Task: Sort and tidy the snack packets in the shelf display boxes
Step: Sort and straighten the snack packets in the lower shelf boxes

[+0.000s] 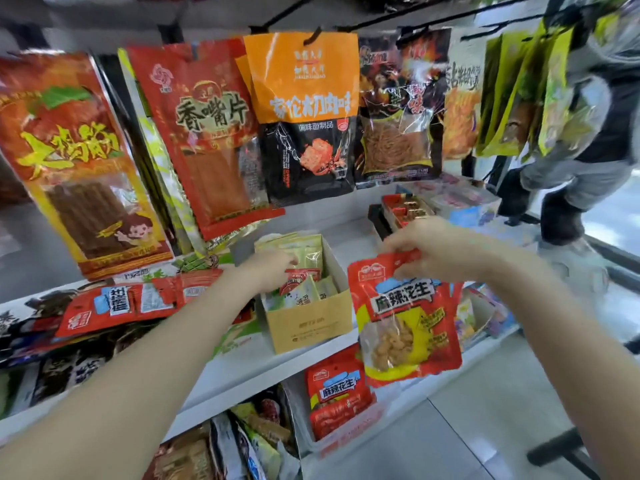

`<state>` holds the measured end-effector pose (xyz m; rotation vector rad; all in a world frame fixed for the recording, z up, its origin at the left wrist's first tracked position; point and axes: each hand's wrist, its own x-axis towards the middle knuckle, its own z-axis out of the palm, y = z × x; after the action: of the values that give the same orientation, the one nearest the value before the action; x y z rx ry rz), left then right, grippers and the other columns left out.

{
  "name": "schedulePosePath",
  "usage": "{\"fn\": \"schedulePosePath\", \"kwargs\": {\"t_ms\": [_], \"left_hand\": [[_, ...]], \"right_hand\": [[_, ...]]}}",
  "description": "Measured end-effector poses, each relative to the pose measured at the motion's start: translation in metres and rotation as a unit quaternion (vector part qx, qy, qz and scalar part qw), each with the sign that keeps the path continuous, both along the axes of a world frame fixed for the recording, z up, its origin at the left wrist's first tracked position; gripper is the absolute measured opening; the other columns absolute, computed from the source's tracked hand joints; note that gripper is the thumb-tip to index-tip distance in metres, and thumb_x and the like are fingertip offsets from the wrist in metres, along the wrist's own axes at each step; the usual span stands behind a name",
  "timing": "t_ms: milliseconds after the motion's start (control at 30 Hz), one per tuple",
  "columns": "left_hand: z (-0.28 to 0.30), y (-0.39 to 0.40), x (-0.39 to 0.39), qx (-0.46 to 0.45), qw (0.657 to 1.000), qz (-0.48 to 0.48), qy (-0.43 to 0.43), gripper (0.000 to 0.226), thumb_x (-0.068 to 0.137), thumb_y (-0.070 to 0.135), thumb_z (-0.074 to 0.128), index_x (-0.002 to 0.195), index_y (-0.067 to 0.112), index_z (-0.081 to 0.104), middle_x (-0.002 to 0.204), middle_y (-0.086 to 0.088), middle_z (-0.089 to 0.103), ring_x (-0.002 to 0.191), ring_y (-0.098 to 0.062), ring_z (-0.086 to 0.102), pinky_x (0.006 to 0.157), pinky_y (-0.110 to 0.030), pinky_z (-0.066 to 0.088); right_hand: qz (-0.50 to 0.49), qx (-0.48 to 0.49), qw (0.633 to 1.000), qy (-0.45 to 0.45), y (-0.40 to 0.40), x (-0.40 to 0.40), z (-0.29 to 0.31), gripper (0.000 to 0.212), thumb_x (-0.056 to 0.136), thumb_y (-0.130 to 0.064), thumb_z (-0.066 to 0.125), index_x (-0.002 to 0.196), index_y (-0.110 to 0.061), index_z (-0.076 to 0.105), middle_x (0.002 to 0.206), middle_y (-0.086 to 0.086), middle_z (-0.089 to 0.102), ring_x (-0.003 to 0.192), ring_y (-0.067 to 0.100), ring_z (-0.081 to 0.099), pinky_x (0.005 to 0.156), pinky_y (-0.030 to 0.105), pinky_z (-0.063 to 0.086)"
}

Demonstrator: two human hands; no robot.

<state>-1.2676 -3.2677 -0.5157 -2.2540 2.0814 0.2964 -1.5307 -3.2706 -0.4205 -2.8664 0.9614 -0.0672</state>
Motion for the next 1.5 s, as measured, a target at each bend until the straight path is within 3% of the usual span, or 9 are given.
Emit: {"fn": "schedulePosePath", "kwargs": {"t_ms": [200, 367, 467, 567, 700, 867, 1000, 1200, 1500], "left_hand": [[-0.024, -0.012, -0.004, -0.029, 0.996, 0.005, -0.083, 0.04, 0.087, 0.003, 0.05, 0.123, 0.019, 0.046, 0.111, -0.006, 0.061, 0.096, -0.024, 0.057, 0.079, -0.038, 0.05], [-0.024, -0.015, -0.002, -0.087, 0.99, 0.044, -0.102, 0.014, 0.089, 0.018, 0.057, 0.102, 0.017, 0.059, 0.108, -0.004, 0.063, 0.107, -0.024, 0.054, 0.087, -0.038, 0.042], [-0.011, -0.015, -0.002, -0.133, 0.984, 0.107, 0.052, 0.014, 0.088, 0.027, 0.06, 0.095, 0.017, 0.066, 0.105, -0.001, 0.065, 0.104, -0.022, 0.057, 0.093, -0.036, 0.04], [0.014, -0.005, -0.002, -0.229, 0.94, 0.142, 0.209, 0.018, 0.088, 0.022, 0.061, 0.102, 0.011, 0.064, 0.107, -0.004, 0.063, 0.099, -0.02, 0.056, 0.078, -0.025, 0.039], [0.054, 0.027, 0.001, -0.333, 0.895, 0.129, 0.269, 0.009, 0.089, 0.02, 0.059, 0.094, 0.012, 0.06, 0.092, 0.0, 0.059, 0.088, -0.014, 0.054, 0.073, -0.027, 0.041], [0.081, 0.085, -0.006, -0.397, 0.829, 0.117, 0.375, 0.005, 0.092, 0.021, 0.055, 0.093, 0.016, 0.056, 0.086, 0.007, 0.064, 0.075, -0.004, 0.059, 0.054, -0.012, 0.047], [0.066, 0.138, -0.018, -0.376, 0.857, 0.066, 0.345, 0.002, 0.091, 0.018, 0.056, 0.092, 0.016, 0.057, 0.085, 0.011, 0.062, 0.073, 0.004, 0.059, 0.056, -0.012, 0.047], [-0.015, 0.232, -0.012, -0.26, 0.912, 0.071, 0.309, 0.021, 0.088, 0.016, 0.059, 0.079, 0.034, 0.055, 0.084, 0.018, 0.06, 0.072, 0.012, 0.058, 0.061, -0.018, 0.05], [-0.129, 0.322, 0.068, -0.134, 0.919, 0.268, 0.256, 0.016, 0.09, 0.01, 0.056, 0.101, 0.016, 0.066, 0.103, -0.002, 0.065, 0.095, -0.012, 0.058, 0.085, -0.024, 0.045]], "right_hand": [[0.027, -0.004, 0.997, -0.071, -0.001, 0.03, -0.086, 0.026, 0.085, -0.007, 0.056, 0.111, -0.008, 0.061, 0.126, 0.002, 0.052, 0.115, 0.023, 0.048, 0.094, 0.035, 0.038], [-0.007, 0.029, 0.987, -0.159, -0.002, 0.031, -0.108, 0.027, 0.088, -0.008, 0.052, 0.113, -0.011, 0.058, 0.12, -0.001, 0.058, 0.106, 0.023, 0.057, 0.088, 0.04, 0.045], [-0.011, 0.016, 0.986, -0.167, -0.005, 0.035, -0.105, 0.025, 0.089, -0.008, 0.052, 0.113, -0.011, 0.058, 0.113, 0.002, 0.061, 0.103, 0.022, 0.058, 0.086, 0.036, 0.045], [-0.003, 0.017, 0.985, -0.17, 0.0, 0.034, -0.107, 0.021, 0.088, -0.007, 0.053, 0.107, -0.008, 0.06, 0.12, 0.003, 0.056, 0.101, 0.026, 0.058, 0.084, 0.042, 0.046], [-0.018, 0.006, 0.978, -0.208, 0.011, 0.018, -0.11, 0.005, 0.086, -0.005, 0.058, 0.09, -0.005, 0.061, 0.126, 0.005, 0.042, 0.085, 0.018, 0.055, 0.078, 0.04, 0.048], [-0.071, -0.007, 0.966, -0.25, 0.021, -0.004, -0.096, 0.016, 0.089, -0.005, 0.055, 0.104, -0.001, 0.059, 0.099, 0.007, 0.059, 0.09, 0.023, 0.058, 0.071, 0.023, 0.038], [-0.053, -0.001, 0.974, -0.222, 0.037, -0.016, -0.095, 0.014, 0.088, -0.008, 0.057, 0.102, -0.004, 0.059, 0.082, 0.0, 0.056, 0.076, 0.02, 0.054, 0.058, 0.021, 0.035], [0.018, -0.021, 0.983, -0.182, 0.069, -0.011, -0.107, 0.014, 0.085, -0.007, 0.061, 0.098, -0.002, 0.064, 0.075, 0.001, 0.057, 0.067, 0.021, 0.05, 0.064, 0.022, 0.029], [0.193, 0.01, 0.975, -0.112, 0.144, 0.096, -0.166, 0.015, 0.089, -0.016, 0.056, 0.103, -0.013, 0.062, 0.094, 0.01, 0.069, 0.088, 0.032, 0.061, 0.071, 0.039, 0.047]]}}
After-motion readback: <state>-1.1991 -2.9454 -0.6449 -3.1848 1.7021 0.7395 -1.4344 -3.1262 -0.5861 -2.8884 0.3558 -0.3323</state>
